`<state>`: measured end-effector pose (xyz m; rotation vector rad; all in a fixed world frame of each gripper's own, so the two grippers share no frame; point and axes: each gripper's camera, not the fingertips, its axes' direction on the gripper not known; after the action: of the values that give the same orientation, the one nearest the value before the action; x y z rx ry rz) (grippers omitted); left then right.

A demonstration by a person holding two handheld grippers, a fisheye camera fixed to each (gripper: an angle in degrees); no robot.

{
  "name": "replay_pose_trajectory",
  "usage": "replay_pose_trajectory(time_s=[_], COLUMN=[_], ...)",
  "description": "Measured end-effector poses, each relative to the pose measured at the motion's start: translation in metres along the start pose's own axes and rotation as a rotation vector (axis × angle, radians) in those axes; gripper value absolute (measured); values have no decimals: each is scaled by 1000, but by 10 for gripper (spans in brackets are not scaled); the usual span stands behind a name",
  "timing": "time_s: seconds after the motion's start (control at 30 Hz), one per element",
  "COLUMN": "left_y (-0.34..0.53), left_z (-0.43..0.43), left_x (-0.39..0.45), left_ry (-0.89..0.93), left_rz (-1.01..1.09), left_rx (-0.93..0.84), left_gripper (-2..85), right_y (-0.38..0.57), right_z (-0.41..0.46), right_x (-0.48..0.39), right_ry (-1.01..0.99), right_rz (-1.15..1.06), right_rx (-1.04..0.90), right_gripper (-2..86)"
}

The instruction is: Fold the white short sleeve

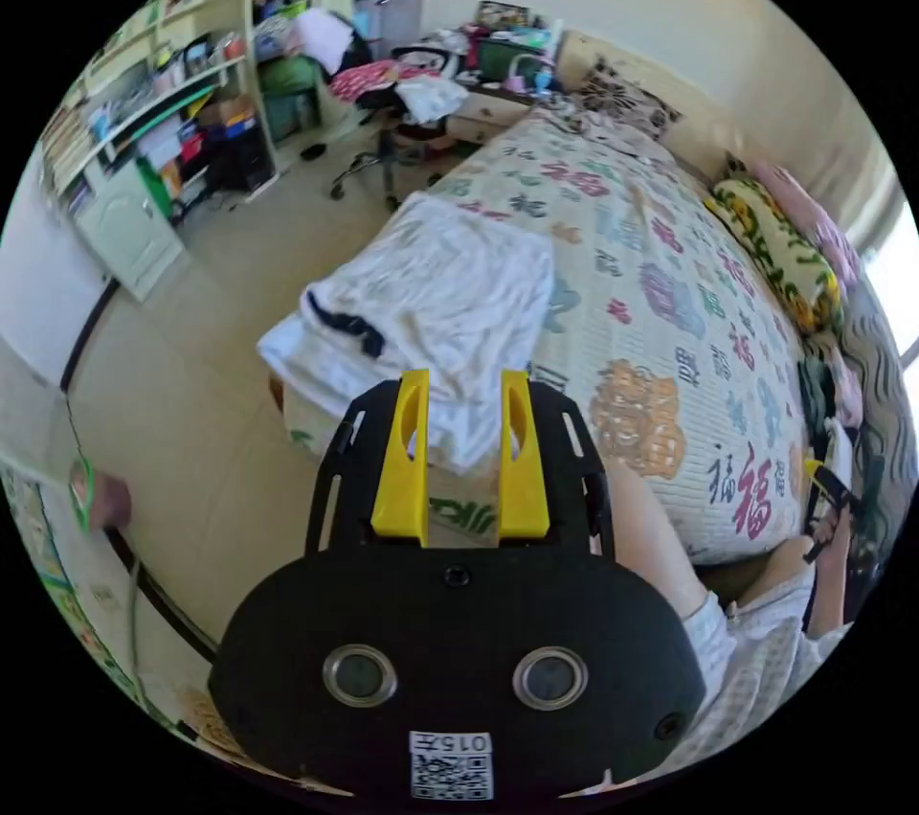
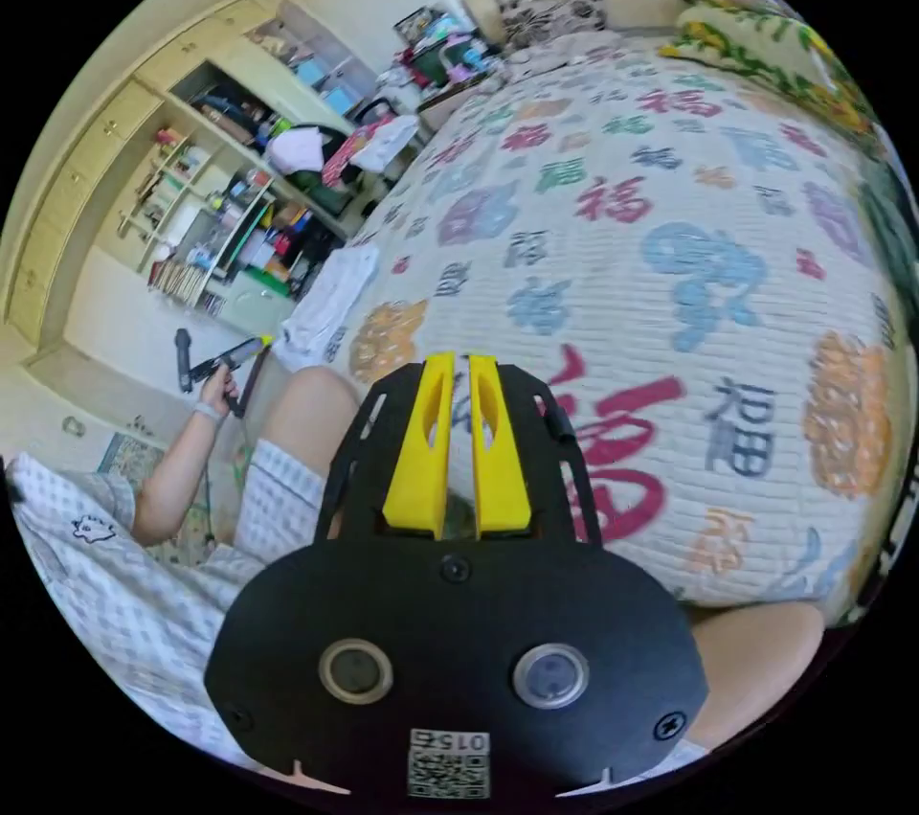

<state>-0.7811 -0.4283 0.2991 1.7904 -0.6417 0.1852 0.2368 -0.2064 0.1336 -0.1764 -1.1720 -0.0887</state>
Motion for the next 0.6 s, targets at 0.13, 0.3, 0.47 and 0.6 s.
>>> replay_pose_trajectory(time_s=[0.13, 0.3, 0.47, 0.6], left_y=[-2, -19, -23, -6], left_z=[7, 3, -11, -79], left_x=[-56, -87, -106, -90], left_ry=[90, 194, 343, 531], left_rz=[-84, -145, -131, -14], left_rx=[-23, 18, -40, 133], left_gripper=[109, 98, 22, 4], right_y=[-31, -57, -73, -88], right_z=[59, 127, 182, 203], right_x=[-58, -125, -161, -173], right_ry=[-26, -80, -154, -219], right_rz=[-141, -271, -360, -397], right_rx=[-119, -187, -252, -283], right_gripper=[52, 56, 64, 94])
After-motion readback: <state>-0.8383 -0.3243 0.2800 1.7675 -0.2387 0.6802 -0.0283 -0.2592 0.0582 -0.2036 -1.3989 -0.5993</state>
